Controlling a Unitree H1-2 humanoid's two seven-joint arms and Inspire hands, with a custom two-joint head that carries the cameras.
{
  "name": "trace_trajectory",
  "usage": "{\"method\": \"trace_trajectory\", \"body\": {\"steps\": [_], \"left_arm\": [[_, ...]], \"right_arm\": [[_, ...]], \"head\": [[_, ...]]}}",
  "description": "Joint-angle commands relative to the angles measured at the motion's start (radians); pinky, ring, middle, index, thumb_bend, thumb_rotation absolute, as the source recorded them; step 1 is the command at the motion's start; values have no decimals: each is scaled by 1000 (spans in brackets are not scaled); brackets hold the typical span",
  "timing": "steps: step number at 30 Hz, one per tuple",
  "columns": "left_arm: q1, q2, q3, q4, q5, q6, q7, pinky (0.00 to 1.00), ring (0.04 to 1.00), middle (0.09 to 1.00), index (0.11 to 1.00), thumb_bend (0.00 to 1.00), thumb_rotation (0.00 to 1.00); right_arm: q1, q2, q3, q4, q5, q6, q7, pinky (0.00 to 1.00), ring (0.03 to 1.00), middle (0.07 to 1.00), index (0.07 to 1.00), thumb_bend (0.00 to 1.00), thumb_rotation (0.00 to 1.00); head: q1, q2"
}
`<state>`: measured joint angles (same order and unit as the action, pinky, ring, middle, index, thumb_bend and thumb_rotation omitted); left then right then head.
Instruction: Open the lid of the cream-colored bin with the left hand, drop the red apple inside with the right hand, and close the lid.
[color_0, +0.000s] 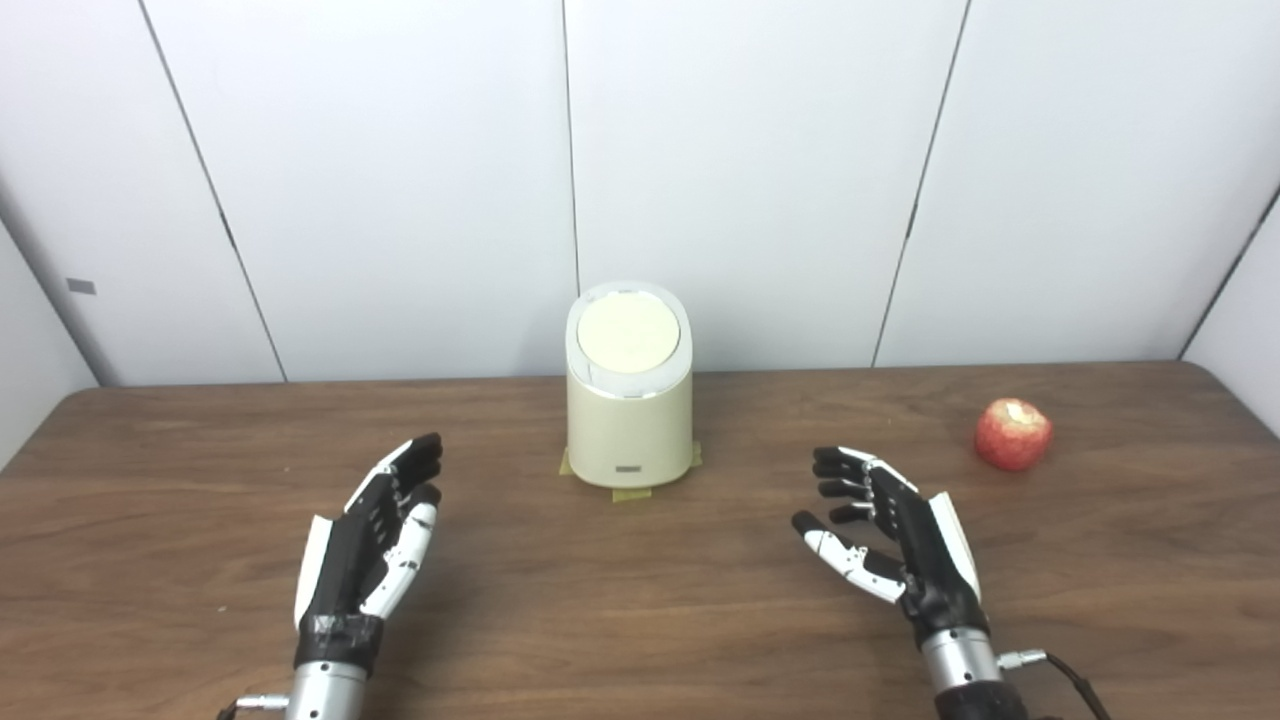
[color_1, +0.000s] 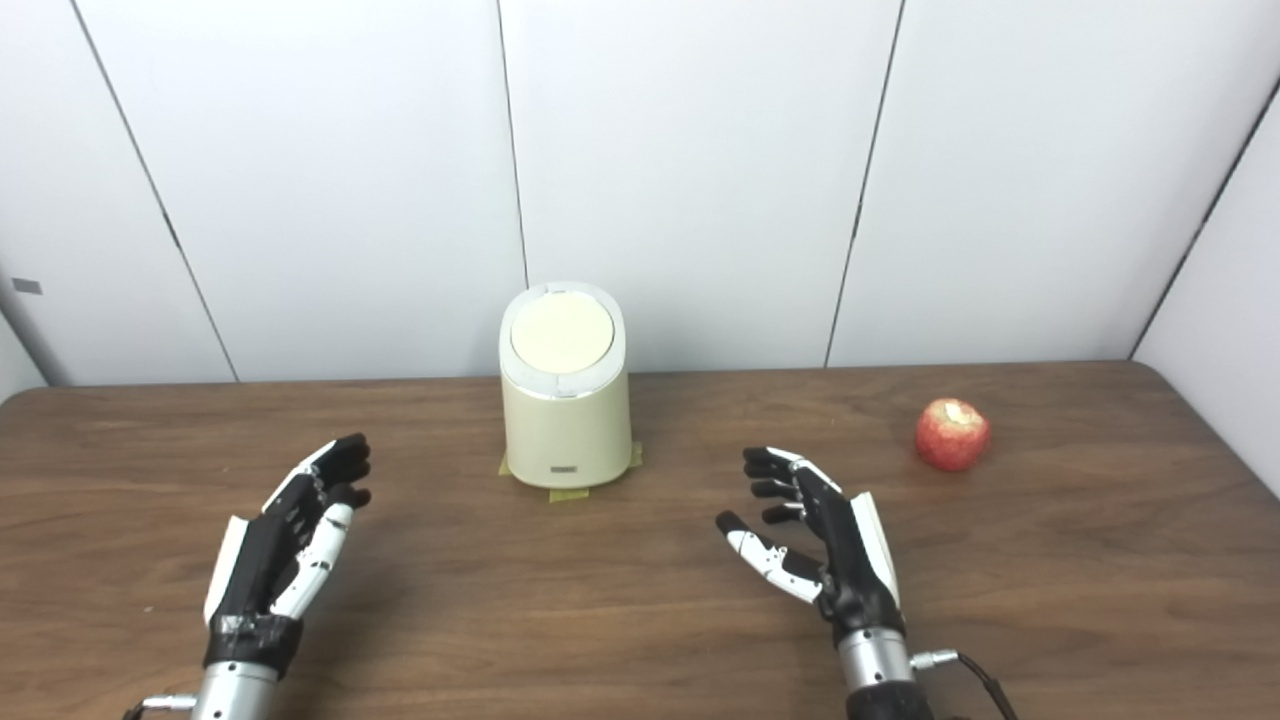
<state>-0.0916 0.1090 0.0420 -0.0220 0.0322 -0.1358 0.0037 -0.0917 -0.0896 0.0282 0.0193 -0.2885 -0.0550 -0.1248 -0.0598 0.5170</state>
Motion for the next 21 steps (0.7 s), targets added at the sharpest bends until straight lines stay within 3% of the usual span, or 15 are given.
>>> {"method": "trace_trajectory", "body": {"steps": [1,5,9,14,17,19,21], "left_arm": [[-85,4,6,-36,-13,8,-3,826,885,884,852,425,595],[-170,-2,9,-36,-27,59,-7,897,928,920,887,425,661],[-257,-14,11,-25,-7,110,14,894,928,924,896,475,703],[-354,-15,-13,-16,39,191,11,949,975,971,957,685,823],[-404,-24,-40,-33,103,329,21,995,998,997,996,747,889],[-439,-34,-64,-38,162,426,35,999,1000,1000,999,718,851],[-462,-36,-83,-32,196,477,39,1000,1000,1000,1000,699,814]], "right_arm": [[-33,-4,4,-1,-11,-44,-10,592,710,735,731,252,297],[-30,-1,6,-10,-16,-32,-11,604,724,746,735,244,286],[-29,-3,8,-5,-17,-46,-13,608,724,745,727,249,278],[-30,-5,11,-7,-27,-44,-17,608,725,742,727,243,256],[-30,-1,12,-3,-31,-43,-21,588,714,734,725,244,248],[-30,1,13,-1,-30,-38,-18,575,707,733,727,246,253],[-30,2,15,-1,-30,-35,-16,548,695,724,731,244,261]], "head": [[-3,1],[-5,2],[-7,3],[-5,2],[-10,-6],[-14,-8],[-16,-8]]}}
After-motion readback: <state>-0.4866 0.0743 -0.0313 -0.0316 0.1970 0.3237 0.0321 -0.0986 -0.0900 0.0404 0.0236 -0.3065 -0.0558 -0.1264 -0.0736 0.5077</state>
